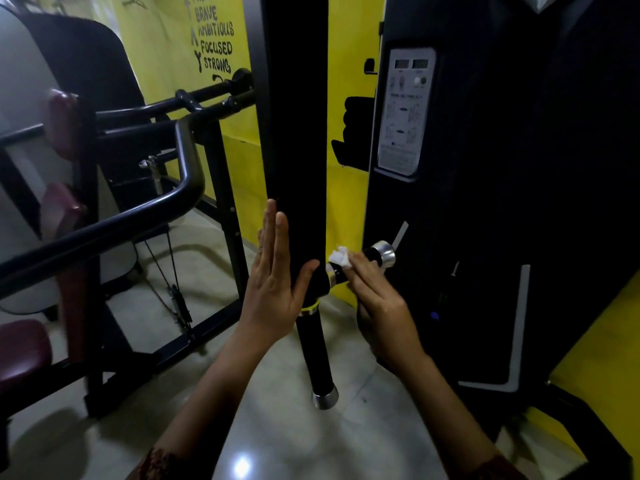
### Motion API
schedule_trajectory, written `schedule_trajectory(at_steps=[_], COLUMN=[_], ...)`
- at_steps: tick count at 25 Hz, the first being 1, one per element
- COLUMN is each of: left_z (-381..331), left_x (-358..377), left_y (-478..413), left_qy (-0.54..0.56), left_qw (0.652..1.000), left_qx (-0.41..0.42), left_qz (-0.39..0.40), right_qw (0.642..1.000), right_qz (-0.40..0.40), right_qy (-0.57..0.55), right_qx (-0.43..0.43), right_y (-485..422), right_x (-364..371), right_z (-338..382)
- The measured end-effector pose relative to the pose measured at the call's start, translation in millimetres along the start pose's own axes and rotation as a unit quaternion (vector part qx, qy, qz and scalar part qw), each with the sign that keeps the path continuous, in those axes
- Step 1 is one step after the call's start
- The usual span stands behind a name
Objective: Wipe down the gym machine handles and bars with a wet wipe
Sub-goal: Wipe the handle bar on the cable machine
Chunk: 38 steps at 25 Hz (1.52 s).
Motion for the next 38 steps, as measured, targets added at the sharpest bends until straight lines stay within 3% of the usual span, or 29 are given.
schedule_trajectory(at_steps=[3, 6, 8, 11, 14, 15, 18, 22, 26, 32, 38], left_z=[-2, -4, -2, -1, -2, -2, -2, -1, -1, -1, -1], left_x=[2, 4, 4, 3, 4, 4, 4, 3, 5, 4, 5], left_y=[-1, -2, -2, 0, -2, -3, -1, -2, -2, -2, -3], left_qy=[0.012, 0.017, 0.009, 0.010, 0.014, 0.016, 0.017, 0.012, 0.019, 0.020, 0.021], left_qw=[1.000, 1.000, 1.000, 1.000, 1.000, 1.000, 1.000, 1.000, 1.000, 1.000, 1.000], left_qx=[0.003, -0.001, 0.003, 0.004, 0.003, 0.001, -0.002, -0.001, 0.000, 0.001, 0.001], left_qz=[-0.001, -0.002, -0.009, -0.007, -0.005, -0.004, -0.004, -0.003, -0.004, -0.002, 0.000], right_qw=[0.997, 0.988, 0.988, 0.990, 0.988, 0.987, 0.983, 0.987, 0.982, 0.998, 0.995], right_qz=[-0.022, -0.106, -0.098, -0.068, -0.125, -0.116, 0.009, -0.057, -0.113, 0.042, 0.076], right_qy=[0.069, 0.051, 0.023, -0.068, -0.062, -0.033, -0.004, -0.013, -0.099, -0.018, 0.071], right_qx=[0.014, 0.104, 0.121, 0.098, 0.070, 0.102, 0.181, 0.149, 0.114, 0.032, 0.007], right_y=[-4, -13, -9, 6, -10, -20, -27, -6, 15, -15, -15], right_x=[-27, -34, -16, -6, -30, -33, -14, -3, -10, 9, -18], right_z=[-24, -25, -9, 19, 24, 15, -11, 0, 27, 22, 2])
Point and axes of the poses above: each hand's wrist, its own y-axis away from the middle knuckle, its own x-axis out of the palm, z = x × y, the point moved 4 cm from there along -y, towards the middle knuckle, and after that the axes turned 14 degrees about -y, right-handed, at the moved point
